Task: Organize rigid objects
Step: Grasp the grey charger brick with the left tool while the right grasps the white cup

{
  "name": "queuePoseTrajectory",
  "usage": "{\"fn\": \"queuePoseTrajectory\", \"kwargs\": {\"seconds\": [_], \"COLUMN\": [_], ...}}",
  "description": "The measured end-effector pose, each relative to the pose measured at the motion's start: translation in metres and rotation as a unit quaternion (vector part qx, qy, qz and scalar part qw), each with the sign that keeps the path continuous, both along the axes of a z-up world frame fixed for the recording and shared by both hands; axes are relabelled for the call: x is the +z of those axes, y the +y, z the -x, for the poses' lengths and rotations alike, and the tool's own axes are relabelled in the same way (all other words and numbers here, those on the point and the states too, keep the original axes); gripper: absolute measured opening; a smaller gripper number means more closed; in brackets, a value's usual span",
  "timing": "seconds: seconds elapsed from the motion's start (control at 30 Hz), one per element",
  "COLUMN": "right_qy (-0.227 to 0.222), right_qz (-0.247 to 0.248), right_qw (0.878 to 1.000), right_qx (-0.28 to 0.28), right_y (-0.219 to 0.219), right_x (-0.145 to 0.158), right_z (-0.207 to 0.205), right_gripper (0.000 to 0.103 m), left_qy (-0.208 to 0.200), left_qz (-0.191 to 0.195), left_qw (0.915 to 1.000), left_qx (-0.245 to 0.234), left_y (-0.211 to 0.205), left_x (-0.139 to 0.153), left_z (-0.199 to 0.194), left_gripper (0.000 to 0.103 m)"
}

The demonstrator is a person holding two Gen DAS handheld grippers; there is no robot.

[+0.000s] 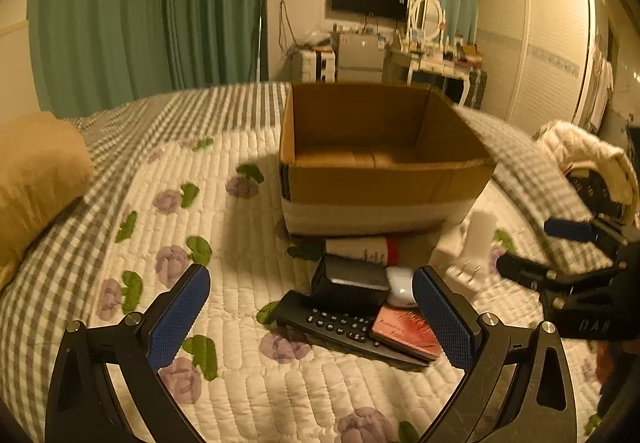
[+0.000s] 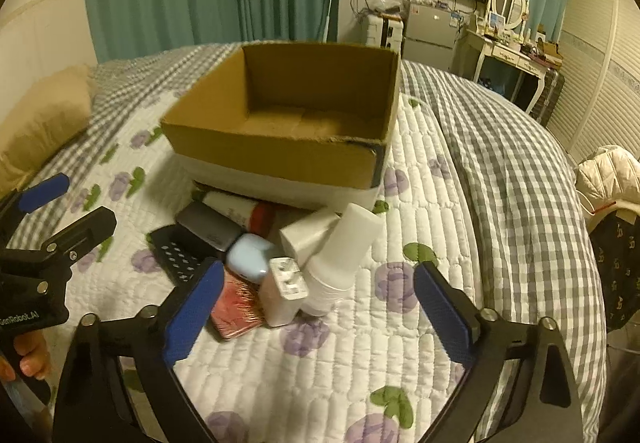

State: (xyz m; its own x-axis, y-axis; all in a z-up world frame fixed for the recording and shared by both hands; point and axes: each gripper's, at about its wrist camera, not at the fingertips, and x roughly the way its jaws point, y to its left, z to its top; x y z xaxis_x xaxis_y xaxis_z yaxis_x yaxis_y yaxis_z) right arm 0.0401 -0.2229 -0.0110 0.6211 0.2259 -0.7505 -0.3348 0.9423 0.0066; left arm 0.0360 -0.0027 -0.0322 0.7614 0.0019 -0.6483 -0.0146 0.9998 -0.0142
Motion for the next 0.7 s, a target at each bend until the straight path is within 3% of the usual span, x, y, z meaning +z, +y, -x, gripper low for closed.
{"fn": "queuePoseTrajectory", "kwargs": {"seconds": [0.27,0.4,0.53,0.7], "right_qy": [0.061,0.085,0.085,0.058], "right_qz": [-0.008,-0.036,-0.043,-0.04], "right_qw": [0.998,0.996,0.995,0.995], "right_qx": [-0.012,-0.013,0.037,0.072], "right_y": [0.002,0.0,0.014,0.016], "right_x": [-0.044,-0.059,-0.059,-0.038], "right_z": [-0.05,-0.07,-0.07,-0.058], "right_gripper": [0.076,0.075,0.04,0.035], "left_qy": [0.064,0.08,0.089,0.091], "left_qz": [0.031,0.04,0.032,0.015], "left_qw": [0.9975,0.996,0.9954,0.9954], "left_qx": [0.008,0.003,-0.016,-0.023], "left_y": [0.006,-0.001,-0.015,-0.017], "left_x": [-0.045,-0.057,-0.061,-0.064], "left_z": [-0.032,-0.037,-0.039,-0.051], "left_gripper": [0.103,0.102,0.102,0.102]}}
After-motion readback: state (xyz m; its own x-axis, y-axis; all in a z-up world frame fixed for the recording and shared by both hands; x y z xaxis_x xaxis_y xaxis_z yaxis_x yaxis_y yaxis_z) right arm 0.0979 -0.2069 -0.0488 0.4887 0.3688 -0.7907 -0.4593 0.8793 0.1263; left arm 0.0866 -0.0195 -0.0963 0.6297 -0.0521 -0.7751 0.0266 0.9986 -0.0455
